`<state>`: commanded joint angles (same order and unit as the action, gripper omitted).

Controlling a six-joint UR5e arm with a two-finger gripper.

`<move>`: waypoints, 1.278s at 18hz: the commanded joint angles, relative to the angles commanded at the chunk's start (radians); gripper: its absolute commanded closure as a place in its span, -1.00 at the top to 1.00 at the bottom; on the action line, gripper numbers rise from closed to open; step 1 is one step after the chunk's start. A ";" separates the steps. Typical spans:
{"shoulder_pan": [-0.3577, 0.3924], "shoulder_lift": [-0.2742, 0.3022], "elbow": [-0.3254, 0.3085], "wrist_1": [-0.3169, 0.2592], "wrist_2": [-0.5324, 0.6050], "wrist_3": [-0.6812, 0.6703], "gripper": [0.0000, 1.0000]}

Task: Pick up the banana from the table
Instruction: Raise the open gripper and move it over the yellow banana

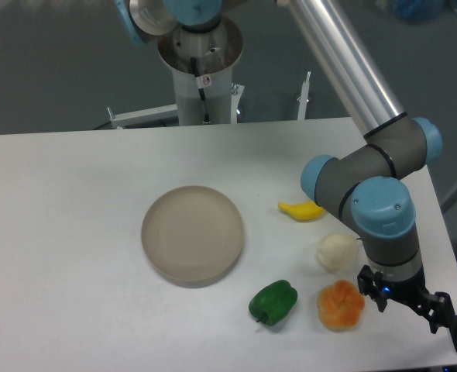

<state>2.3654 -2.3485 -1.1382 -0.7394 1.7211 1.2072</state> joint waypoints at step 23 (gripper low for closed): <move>0.161 0.215 -0.176 -0.301 -0.015 0.186 1.00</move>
<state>2.5263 -2.1340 -1.3143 -1.0399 1.7058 1.3928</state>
